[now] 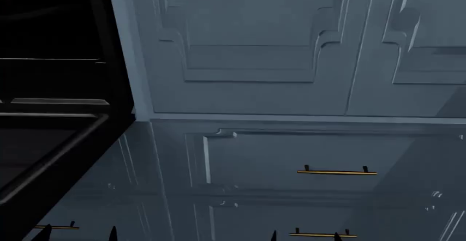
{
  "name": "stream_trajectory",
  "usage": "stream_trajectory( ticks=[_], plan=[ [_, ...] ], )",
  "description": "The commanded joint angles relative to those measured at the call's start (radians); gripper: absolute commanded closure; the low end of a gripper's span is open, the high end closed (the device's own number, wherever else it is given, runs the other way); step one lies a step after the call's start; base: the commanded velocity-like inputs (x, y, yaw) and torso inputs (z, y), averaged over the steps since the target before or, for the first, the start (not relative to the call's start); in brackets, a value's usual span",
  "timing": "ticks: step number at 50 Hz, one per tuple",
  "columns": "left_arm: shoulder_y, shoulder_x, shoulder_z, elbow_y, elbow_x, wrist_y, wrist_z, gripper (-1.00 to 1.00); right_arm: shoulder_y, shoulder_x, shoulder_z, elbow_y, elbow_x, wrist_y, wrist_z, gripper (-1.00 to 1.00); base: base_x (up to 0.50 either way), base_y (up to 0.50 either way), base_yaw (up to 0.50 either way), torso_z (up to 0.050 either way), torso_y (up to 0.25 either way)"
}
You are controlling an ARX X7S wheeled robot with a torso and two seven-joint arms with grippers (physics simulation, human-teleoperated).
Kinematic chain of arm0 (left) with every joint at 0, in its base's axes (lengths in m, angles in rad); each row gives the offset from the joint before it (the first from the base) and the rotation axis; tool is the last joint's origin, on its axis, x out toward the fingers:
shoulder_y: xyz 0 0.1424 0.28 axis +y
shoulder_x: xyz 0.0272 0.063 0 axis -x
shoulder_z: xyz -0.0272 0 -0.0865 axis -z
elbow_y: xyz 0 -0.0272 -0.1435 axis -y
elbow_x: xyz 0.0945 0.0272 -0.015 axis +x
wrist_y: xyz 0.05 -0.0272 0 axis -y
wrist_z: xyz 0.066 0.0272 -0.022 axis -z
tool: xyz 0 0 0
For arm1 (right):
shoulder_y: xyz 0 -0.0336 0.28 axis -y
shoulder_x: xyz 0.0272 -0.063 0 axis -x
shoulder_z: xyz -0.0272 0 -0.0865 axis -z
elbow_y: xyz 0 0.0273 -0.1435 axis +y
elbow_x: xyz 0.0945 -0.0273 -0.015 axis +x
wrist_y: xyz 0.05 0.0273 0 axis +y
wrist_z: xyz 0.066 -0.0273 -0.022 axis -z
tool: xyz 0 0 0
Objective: Close the oven door
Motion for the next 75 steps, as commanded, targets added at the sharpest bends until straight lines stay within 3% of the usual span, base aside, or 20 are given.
stream_trajectory(
  ticks=[1, 12, 75],
  plan=[
    [0.0, -0.01, 0.011, 0.0, -0.01, 0.0, -0.011, -1.0, 0.0, 0.009, -0.013, 0.0, 0.009, 0.0, 0.013, -1.0, 0.0, 0.0, 0.0, 0.0, 0.0],
    [-0.017, -0.039, 0.065, -0.009, 0.011, -0.058, -0.07, -1.0, -0.008, 0.043, -0.044, -0.002, 0.044, -0.024, 0.068, -1.0, 0.0, 0.0, 0.0, -0.003, 0.0],
    [-0.017, -0.119, 0.17, 0.01, -0.03, -0.067, -0.171, -1.0, -0.021, 0.122, -0.143, -0.046, 0.067, -0.027, 0.184, -1.0, 0.0, 0.0, 0.0, -0.05, 0.0]
  ],
)
